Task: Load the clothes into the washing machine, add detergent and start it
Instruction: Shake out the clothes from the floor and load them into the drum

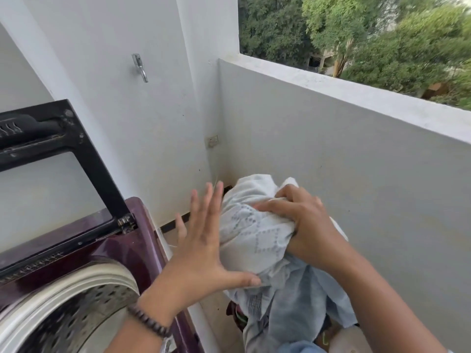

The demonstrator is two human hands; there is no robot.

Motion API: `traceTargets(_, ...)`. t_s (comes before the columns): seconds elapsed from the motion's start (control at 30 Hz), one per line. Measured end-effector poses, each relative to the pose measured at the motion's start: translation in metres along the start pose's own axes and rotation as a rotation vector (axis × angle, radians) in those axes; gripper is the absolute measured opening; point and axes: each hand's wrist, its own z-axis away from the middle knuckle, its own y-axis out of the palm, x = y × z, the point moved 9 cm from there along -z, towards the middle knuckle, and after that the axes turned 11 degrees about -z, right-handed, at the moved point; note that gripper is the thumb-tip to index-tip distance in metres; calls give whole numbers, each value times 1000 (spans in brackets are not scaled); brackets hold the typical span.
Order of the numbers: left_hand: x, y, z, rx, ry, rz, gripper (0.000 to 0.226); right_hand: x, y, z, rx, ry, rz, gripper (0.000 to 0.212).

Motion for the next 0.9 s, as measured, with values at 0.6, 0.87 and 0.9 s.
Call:
traceTargets(0.6, 14, -8, -6, -305, -71, 387, 54, -40, 38, 47, 504, 374, -409, 106)
traceTargets(0.87, 62, -29, -13, -449, -298, 1064, 55, -64, 67, 71, 550, 443, -640, 122)
traceTargets(0.9, 64, -28, -13, -468, -307, 1114, 48, -64, 68, 68, 491, 461, -683, 118)
